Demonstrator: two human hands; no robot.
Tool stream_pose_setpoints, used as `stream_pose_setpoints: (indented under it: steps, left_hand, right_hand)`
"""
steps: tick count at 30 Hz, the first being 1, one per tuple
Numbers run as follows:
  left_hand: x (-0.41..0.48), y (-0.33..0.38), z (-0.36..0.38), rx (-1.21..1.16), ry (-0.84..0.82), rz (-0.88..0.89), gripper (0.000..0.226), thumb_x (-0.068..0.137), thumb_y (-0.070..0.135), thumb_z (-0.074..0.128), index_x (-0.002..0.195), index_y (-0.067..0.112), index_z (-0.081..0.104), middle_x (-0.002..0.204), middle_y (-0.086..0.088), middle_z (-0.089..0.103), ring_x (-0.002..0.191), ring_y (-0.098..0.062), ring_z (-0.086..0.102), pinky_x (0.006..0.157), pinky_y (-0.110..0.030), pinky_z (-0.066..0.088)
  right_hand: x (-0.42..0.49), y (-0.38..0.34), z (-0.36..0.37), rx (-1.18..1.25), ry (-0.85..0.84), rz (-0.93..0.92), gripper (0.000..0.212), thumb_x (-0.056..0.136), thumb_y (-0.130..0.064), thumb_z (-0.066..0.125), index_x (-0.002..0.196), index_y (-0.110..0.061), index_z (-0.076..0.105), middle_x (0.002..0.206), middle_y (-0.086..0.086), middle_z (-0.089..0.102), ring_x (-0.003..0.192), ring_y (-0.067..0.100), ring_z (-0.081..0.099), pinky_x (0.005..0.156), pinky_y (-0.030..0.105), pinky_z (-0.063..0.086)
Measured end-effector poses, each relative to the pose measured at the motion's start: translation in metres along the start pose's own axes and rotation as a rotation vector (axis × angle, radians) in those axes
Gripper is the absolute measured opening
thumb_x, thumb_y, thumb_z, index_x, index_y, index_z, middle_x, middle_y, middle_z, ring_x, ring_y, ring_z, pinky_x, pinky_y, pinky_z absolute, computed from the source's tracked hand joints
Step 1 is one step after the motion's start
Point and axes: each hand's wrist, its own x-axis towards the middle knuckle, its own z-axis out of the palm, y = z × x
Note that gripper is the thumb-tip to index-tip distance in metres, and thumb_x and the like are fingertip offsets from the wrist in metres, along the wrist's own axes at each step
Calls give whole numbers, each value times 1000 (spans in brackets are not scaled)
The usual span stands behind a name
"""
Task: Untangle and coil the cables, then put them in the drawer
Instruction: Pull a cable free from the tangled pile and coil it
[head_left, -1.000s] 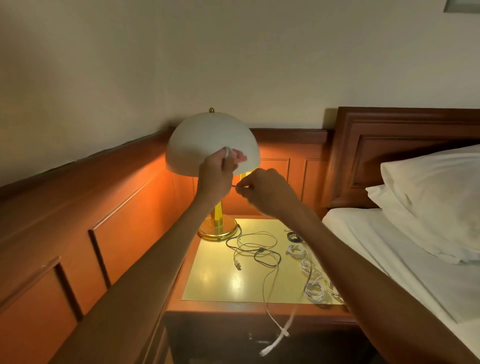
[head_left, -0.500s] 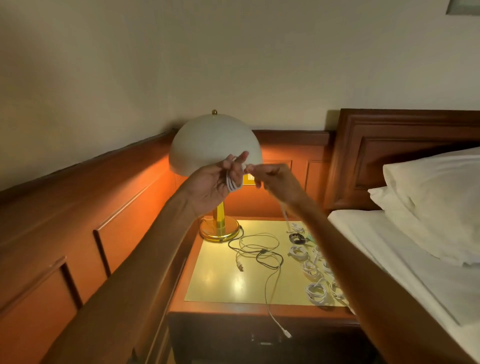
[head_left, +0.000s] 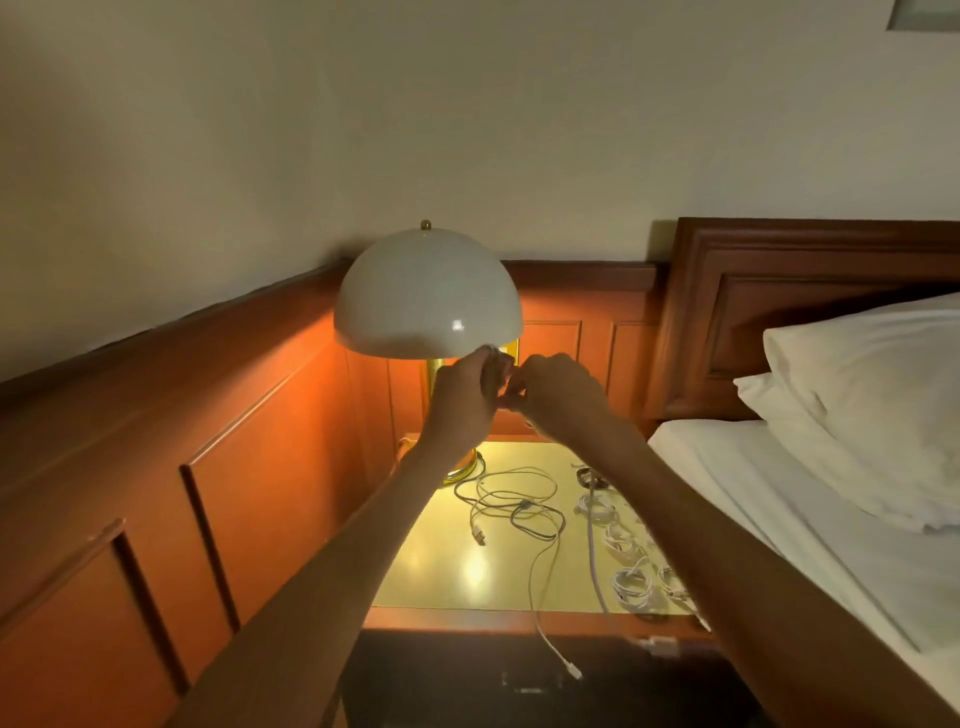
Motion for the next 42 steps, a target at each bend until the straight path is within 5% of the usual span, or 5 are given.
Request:
stream_pose_setpoints:
  steps: [12, 21, 25, 32, 42]
  left_hand:
    - [3, 2, -52, -561, -837, -380, 38, 107, 24, 30, 90, 6, 59, 59, -1, 44, 65, -18, 55, 69, -30, 44]
    - [17, 15, -29, -1929, -15, -795, 18, 97, 7, 46, 107, -4, 56, 95, -12, 63, 80, -18, 66, 69, -22, 59]
    - [15, -7, 2, -1414, 306, -784, 21, 105, 14, 42, 103, 2, 59, 92, -9, 74, 91, -19, 71, 88, -29, 55]
    - [-12, -21, 10, 36, -146, -115, 25, 104, 22, 44, 87, 11, 59, 67, 19, 55, 58, 6, 55, 53, -7, 36]
    - [-22, -7, -28, -599, -839, -390, 35, 106, 28, 31, 82, 10, 50, 57, 4, 40, 57, -14, 42, 64, -27, 42]
  right_hand:
    - [36, 63, -52, 57, -86, -512, 17, 92, -18, 68, 107, -15, 77, 95, -11, 70, 73, -13, 59, 67, 5, 41]
    - [0, 36, 58, 538, 179, -174, 27, 102, -24, 54, 116, -12, 73, 80, 1, 73, 47, -8, 46, 56, 15, 36]
    - [-9, 10, 82, 383, 86, -186, 27, 104, -16, 48, 113, -14, 73, 93, 4, 74, 63, 8, 55, 62, 27, 38]
    - [-6, 21, 64, 24, -38, -132, 23, 99, -31, 57, 113, -19, 71, 102, 9, 71, 84, 28, 67, 73, 37, 55]
    - [1, 68, -18, -106, 49, -771, 34, 97, -35, 48, 110, -20, 75, 105, -9, 75, 84, -2, 65, 76, 24, 52]
